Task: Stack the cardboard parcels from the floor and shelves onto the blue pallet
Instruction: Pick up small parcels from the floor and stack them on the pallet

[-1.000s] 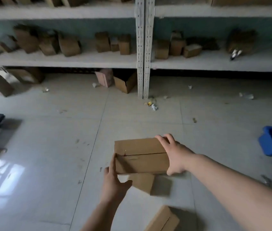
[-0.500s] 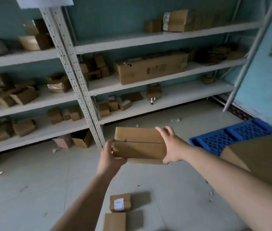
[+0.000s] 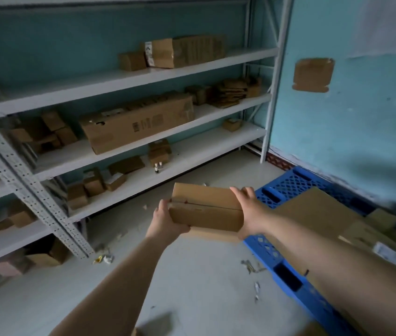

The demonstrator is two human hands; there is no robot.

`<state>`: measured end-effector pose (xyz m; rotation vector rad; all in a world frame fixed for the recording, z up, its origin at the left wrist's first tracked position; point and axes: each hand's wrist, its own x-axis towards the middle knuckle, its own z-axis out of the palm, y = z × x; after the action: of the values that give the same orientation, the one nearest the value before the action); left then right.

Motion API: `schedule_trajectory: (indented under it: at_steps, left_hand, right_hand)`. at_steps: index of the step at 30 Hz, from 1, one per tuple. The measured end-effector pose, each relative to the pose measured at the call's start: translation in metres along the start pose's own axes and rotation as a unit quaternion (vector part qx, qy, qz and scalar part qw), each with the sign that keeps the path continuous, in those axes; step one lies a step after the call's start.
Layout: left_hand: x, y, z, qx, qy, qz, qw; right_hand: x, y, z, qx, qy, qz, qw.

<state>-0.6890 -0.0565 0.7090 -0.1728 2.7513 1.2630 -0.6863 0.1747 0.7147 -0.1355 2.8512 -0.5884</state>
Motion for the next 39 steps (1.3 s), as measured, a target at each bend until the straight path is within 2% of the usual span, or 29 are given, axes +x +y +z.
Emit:
schedule_trajectory:
  at_steps: [4,12,18,24,30,35,39]
  left_hand:
    - [0.036,0.029,0.028,0.001,-0.056,0.022,0.998]
    - [0.145,0.085,0.079,0.013,-0.139,0.084,0.987]
    - [0.258,0.130,0.092,0.040,-0.218,0.165,0.961]
    - [0.351,0.188,0.119,0.044,-0.332,0.228,0.914]
    - [0.383,0.238,0.192,0.040,-0.400,0.265,0.877]
    - [0.402,0.268,0.268,0.009,-0.421,0.242,0.874]
    - [0.403,0.297,0.324,-0.023,-0.452,0.195,0.870]
  right_hand:
    - [0.012,0.037,-0.014,0.031,0.011,0.039,0.999]
    - [0.066,0.094,-0.044,0.009,0.062,0.120,0.991]
    - [0.128,0.111,-0.066,0.036,0.110,0.215,0.970]
    - [0.167,0.124,-0.079,0.142,0.145,0.319,0.926]
    - [0.182,0.160,-0.084,0.170,0.174,0.419,0.875]
    - [0.205,0.221,-0.088,0.194,0.195,0.482,0.832]
    - [0.223,0.270,-0.090,0.266,0.215,0.517,0.785]
